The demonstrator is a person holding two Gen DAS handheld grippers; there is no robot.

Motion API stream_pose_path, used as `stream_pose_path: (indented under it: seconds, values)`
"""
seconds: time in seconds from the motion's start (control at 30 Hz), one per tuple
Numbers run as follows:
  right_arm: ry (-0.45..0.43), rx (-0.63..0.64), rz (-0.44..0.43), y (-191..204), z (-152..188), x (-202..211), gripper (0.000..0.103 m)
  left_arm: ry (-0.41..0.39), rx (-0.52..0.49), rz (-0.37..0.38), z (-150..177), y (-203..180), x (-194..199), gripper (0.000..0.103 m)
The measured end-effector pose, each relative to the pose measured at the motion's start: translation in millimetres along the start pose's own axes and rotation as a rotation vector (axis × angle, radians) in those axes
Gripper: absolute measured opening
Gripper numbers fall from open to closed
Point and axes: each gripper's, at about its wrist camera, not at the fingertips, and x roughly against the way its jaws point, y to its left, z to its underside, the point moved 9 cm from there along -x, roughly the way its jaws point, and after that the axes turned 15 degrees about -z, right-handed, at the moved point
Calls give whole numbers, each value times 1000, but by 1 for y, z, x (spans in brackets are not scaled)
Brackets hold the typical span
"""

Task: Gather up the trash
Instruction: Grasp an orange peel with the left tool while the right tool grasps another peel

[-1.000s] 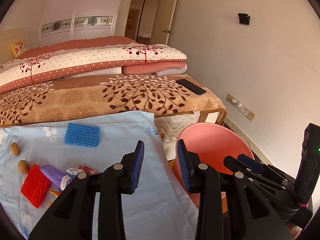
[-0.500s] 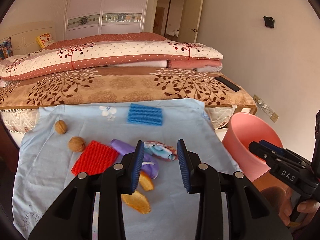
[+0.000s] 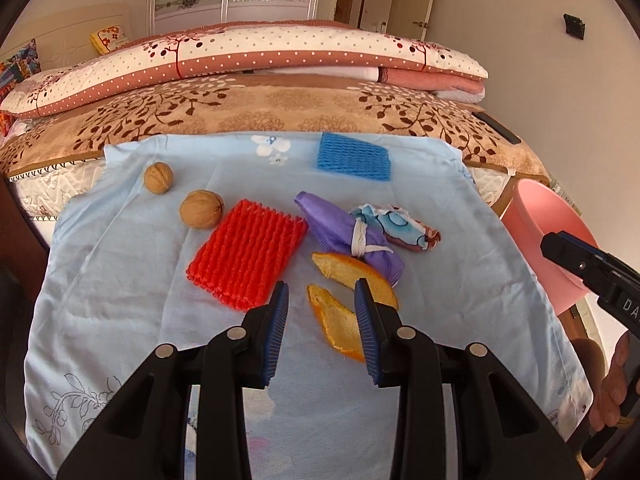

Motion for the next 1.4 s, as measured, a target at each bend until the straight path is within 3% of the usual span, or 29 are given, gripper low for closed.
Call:
stream_pose_path:
  seconds: [0.2,0.37,0.43,0.47,0.53,0.6,0.97,1.2,1.4]
  values:
    - [8,20,6,2,-5,-1,42,129,-31,12,16,-11,-27,34]
    - [5,60,19,2,-22,1,42,133,-49,24,16,-19,-28,34]
    - [4,76,23,3,-29,3,42,130,-51,45,15,-24,-27,28]
    - [1,82,24,3,-33,4,42,129,-55,53,15,-25,-27,17]
    - [-3,89,21,5,-40,5,42,126,-57,64,15,-27,-26,10]
    - [-4,95,18,7,-47,6,42,112,-45,78,12,-26,-23,6]
    - [-10,83,-33,32,-69,-4,42,-15,29,107,-28,4,12,6]
    - [45,76,-103,61,-46,-38,42,-106,43,55,-51,29,26,6]
    - [105,67,-163,84,-18,-65,42,-132,75,22,-57,52,28,6]
